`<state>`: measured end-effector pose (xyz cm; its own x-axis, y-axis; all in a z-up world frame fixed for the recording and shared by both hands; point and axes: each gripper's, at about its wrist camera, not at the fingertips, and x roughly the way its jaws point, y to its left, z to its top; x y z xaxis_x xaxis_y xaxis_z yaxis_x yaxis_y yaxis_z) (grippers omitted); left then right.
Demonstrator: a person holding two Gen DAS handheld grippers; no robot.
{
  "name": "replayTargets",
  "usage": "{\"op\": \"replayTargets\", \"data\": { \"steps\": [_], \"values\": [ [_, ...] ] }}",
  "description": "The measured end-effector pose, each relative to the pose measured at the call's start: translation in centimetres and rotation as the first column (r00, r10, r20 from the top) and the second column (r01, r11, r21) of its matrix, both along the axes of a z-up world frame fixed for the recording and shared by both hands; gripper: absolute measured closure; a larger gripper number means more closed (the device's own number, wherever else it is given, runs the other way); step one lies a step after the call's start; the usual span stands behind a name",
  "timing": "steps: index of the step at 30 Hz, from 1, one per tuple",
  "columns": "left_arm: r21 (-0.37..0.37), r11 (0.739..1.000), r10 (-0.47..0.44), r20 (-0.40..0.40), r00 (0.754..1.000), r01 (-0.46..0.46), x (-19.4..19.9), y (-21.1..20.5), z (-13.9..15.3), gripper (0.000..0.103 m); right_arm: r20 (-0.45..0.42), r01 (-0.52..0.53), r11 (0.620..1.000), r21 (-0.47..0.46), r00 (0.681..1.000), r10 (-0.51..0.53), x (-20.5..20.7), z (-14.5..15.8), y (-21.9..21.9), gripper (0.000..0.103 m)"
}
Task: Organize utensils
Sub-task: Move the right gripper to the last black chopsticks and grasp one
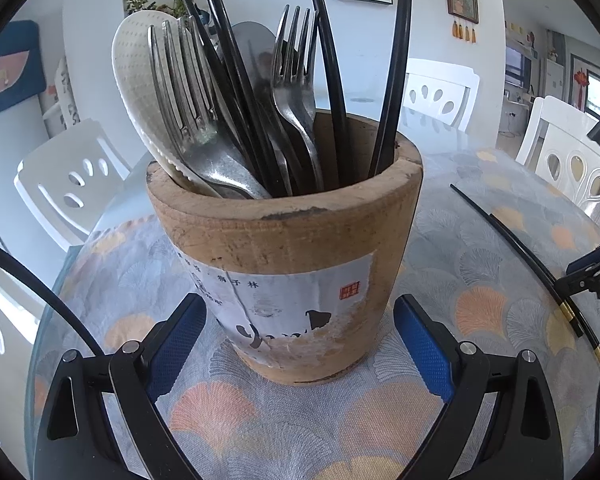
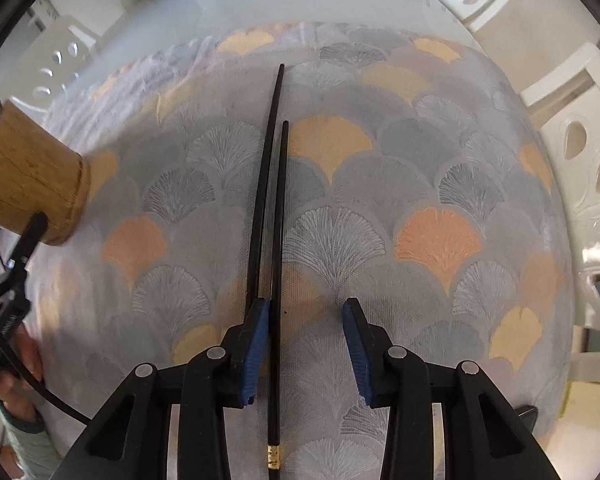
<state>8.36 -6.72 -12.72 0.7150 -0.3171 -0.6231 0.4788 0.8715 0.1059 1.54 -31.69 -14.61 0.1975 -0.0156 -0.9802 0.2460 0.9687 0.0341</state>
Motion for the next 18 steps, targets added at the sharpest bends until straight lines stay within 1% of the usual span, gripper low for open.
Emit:
{"op": "replayTargets", "data": {
  "steps": [4,9,12,14,15,16,17,18],
  "values": [
    [0.001,1.000,-0.002,0.002,1.000,0.002,-0.1,-0.1,0.0,0.008,-0.041,-0.034,0.998,-0.051,0.999,0.032,1.1,-0.3,0.7,0.064],
    [0.007,1.000,-0.003,0.005,1.000,0.003,-0.2,-0.2,0.0,0.008,-0.112,-0.064,0.997,-0.030,0.992,0.061,3.6,-0.8,0.1,0.061],
    [0.011,1.000,-0.002,0.006,1.000,0.002,-0.2,-0.3,0.0,0.008,-0.170,-0.113,0.993,-0.026,0.980,0.107,5.4,-1.1,0.0,0.059],
    [0.011,1.000,-0.002,0.006,1.000,0.002,-0.2,-0.3,0.0,0.008,-0.189,-0.142,0.989,-0.030,0.973,0.134,6.8,-1.2,0.1,0.060],
    [0.011,1.000,-0.002,0.006,1.000,0.002,-0.2,-0.3,0.0,0.008,-0.190,-0.153,0.988,-0.035,0.971,0.143,7.1,-1.2,0.2,0.061],
    [0.010,1.000,-0.003,0.006,1.000,0.003,-0.2,-0.3,0.0,0.008,-0.189,-0.163,0.986,-0.042,0.970,0.152,7.4,-1.2,0.4,0.065],
    [0.009,1.000,-0.003,0.005,1.000,0.003,-0.2,-0.3,0.0,0.008,-0.180,-0.174,0.984,-0.046,0.970,0.163,7.3,-1.1,0.7,0.071],
    [0.008,1.000,-0.003,0.005,1.000,0.003,-0.2,-0.3,0.0,0.008,-0.170,-0.185,0.982,-0.036,0.970,0.176,7.1,-1.0,1.3,0.085]
  ]
}}
